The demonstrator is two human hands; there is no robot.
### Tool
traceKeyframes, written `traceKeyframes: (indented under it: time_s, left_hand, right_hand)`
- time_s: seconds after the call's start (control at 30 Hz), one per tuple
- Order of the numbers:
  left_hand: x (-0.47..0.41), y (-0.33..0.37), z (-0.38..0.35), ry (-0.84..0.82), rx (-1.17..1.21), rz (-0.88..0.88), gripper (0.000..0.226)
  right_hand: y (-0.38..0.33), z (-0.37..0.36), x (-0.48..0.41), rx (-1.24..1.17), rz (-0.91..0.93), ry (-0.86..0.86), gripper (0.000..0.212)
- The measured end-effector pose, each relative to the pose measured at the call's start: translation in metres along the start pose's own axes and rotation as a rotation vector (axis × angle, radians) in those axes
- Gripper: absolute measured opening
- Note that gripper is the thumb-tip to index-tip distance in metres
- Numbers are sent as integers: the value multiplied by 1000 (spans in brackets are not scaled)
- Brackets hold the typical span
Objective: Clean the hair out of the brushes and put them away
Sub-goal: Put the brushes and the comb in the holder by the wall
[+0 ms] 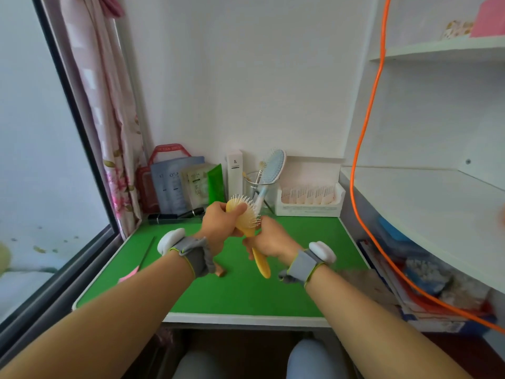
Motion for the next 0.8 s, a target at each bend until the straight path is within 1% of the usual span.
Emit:
traceKeyframes:
  time_s: [0.07, 0.1, 0.13, 0.17, 0.2, 0.23, 0.3, 0.37, 0.43, 0.5, 0.53, 0.63, 0.8]
  left_hand:
    - [2, -4, 7, -2, -8, 44, 34]
    - [3, -7, 13, 1, -81, 66, 40]
    - [4, -10, 20, -4, -245, 75, 46]
    - [4, -14, 29, -17, -485, 68, 49]
    - [5, -18, 36, -53, -715, 57, 48]
    - [7, -23, 41, -115, -878, 53, 45]
    - [9, -36, 45, -269, -1027, 89, 40]
    - [11, -45, 48, -376, -1137, 126, 43]
    - [13, -51, 50, -391, -1217, 131, 56]
    - [13, -57, 51, -361, -1236, 114, 68]
    - [13, -60, 51, -355, -1234, 102, 70]
    - [12, -65, 48, -389, -1212, 85, 65]
    - [10, -64, 50, -438, -1190, 86, 46]
  right_hand:
    - [3, -8, -1, -50, -19, -5, 14]
    - [4, -10, -2, -62, -20, -3, 7]
    - [5, -12, -2, -78, -24, 0, 6]
    - [6, -14, -3, -94, -31, 6, 10]
    - [8, -16, -3, -110, -38, 14, 12]
    - [9, -16, -3, -126, -46, 21, 13]
    - [9, -18, -4, -157, -57, 28, 7]
    - [7, -19, -3, -203, -54, 21, 10]
    - [4, -21, -2, -242, -48, 11, 12]
    - [3, -22, -1, -265, -46, 7, 14]
    - [2, -23, -2, -272, -45, 7, 17]
    - [4, -23, -3, -286, -43, 25, 25]
    - [11, -18, -9, -281, -56, 55, 28]
Point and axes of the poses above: each hand's wrist, its own x-axis away from the middle knuckle, its own z-axis out of the back of the hand, y = z × x, the point moved 5 cm from there along -x, towards the middle knuckle, and after that the axes turned 14 degrees about -z, right-handed, at the moved point
